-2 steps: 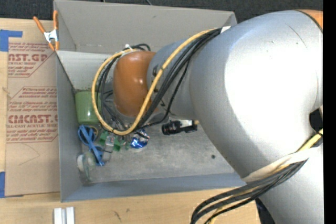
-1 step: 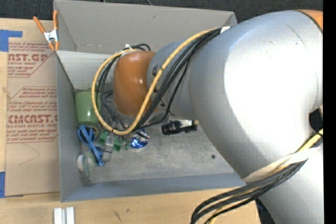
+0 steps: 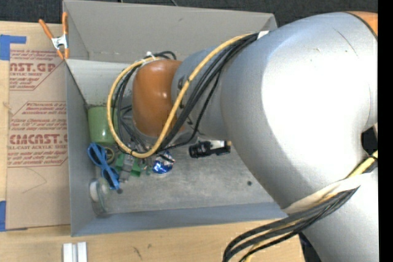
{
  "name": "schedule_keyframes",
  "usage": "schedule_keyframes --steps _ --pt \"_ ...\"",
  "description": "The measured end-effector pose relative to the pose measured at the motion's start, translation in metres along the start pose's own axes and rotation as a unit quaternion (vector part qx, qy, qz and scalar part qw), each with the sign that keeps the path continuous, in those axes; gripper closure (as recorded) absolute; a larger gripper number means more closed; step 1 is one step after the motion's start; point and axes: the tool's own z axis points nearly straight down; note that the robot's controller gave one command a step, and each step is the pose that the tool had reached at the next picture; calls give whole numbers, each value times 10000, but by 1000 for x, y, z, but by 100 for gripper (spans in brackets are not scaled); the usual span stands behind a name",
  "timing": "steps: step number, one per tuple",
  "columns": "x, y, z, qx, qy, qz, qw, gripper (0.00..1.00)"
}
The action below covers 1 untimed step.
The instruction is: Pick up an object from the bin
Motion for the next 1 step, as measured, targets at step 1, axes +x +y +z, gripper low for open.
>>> schedule_keyframes --steps 1 --pt "-1 2 -113 -28 -56 -6 10000 100"
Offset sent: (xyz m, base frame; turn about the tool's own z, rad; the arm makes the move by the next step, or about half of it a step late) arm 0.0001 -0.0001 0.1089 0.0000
